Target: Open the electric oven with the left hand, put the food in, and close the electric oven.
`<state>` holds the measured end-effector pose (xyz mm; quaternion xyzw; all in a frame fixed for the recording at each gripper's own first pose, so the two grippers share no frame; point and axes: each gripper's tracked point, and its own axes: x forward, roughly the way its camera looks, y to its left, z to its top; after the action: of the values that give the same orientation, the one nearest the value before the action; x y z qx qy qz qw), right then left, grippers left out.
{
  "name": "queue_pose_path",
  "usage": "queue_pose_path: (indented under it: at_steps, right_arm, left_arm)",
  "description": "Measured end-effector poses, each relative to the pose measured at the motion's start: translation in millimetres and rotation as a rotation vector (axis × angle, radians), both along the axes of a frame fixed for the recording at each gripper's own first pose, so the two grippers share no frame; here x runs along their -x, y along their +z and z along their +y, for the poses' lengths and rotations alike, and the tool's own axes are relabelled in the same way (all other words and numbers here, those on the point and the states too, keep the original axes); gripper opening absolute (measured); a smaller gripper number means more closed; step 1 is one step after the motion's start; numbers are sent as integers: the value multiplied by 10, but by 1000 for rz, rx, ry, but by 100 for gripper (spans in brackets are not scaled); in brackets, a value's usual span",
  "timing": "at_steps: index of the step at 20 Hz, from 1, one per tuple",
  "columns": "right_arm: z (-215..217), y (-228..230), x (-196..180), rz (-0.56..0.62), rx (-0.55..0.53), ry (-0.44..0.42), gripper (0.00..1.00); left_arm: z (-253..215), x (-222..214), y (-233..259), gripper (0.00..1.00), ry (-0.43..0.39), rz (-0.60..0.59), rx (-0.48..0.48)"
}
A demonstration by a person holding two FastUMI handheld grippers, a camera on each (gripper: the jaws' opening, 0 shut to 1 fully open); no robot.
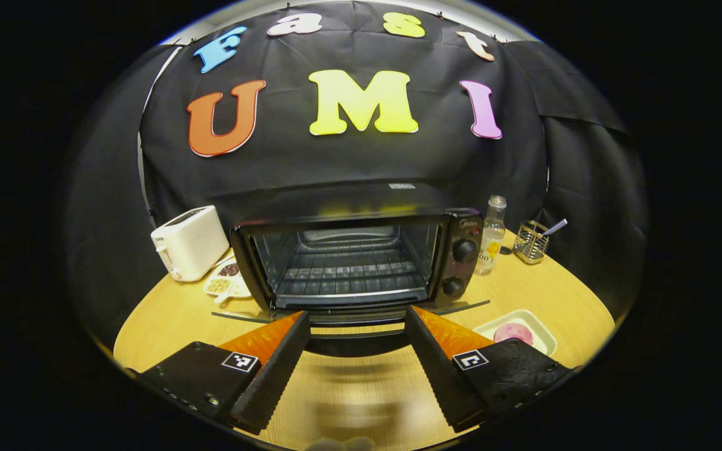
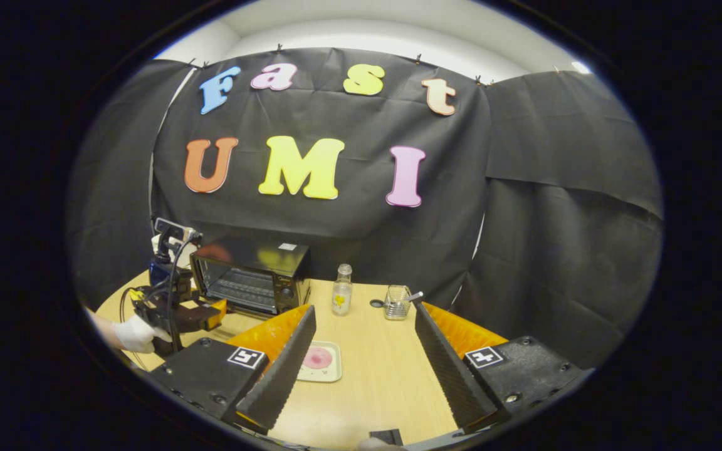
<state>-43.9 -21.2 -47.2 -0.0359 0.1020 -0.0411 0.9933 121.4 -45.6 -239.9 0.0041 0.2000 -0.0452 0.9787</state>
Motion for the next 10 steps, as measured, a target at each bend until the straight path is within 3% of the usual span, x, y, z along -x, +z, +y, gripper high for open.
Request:
queue_pose_path:
  at_steps: [10]
  right_arm:
    - [-61,-137,281,40,5,-19,100]
  left_arm:
    - [-13,265,-489,97,5,88,-8]
